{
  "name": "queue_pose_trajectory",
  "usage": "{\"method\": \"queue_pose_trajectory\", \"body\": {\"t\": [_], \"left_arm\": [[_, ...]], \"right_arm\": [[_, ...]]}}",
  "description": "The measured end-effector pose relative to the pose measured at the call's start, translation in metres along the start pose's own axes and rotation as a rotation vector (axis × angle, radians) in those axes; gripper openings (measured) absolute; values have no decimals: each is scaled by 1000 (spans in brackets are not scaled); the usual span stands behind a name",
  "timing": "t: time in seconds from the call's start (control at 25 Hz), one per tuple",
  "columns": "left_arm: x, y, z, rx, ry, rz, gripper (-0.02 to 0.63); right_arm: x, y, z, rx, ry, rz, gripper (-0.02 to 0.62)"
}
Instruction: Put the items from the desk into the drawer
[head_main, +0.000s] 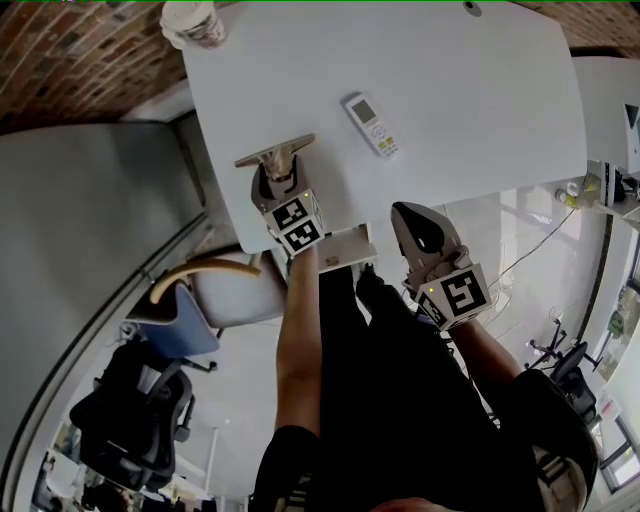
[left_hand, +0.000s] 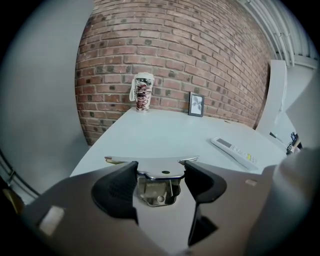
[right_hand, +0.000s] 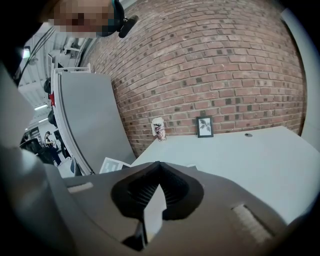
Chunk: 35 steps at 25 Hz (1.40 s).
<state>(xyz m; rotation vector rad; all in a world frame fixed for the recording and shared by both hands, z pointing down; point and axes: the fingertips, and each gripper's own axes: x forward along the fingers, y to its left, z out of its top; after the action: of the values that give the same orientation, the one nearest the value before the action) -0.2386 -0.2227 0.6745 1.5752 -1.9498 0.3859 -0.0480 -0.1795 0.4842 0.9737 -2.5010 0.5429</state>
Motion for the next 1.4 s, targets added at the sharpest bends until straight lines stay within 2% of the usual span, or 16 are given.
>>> {"method": "queue_pose_trajectory", "body": {"t": [0.28,0.84,1.2,1.4], "left_arm": [[-7,-4,-2,54,-19,-23,307],[-54,-27,-18,65,-64,-79,304],[-90,-33,-22,73,-85,-79,304],[-120,-38,-17,73,-123,-79,304]], "right_arm": [[-15,-1,0,-7,-23,-4,3],[-51,0,-15,-28,-39,2,3],[-74,6,-24,-28,-65,4,3],[-91,12,-24,-42,-87,21,3]]}}
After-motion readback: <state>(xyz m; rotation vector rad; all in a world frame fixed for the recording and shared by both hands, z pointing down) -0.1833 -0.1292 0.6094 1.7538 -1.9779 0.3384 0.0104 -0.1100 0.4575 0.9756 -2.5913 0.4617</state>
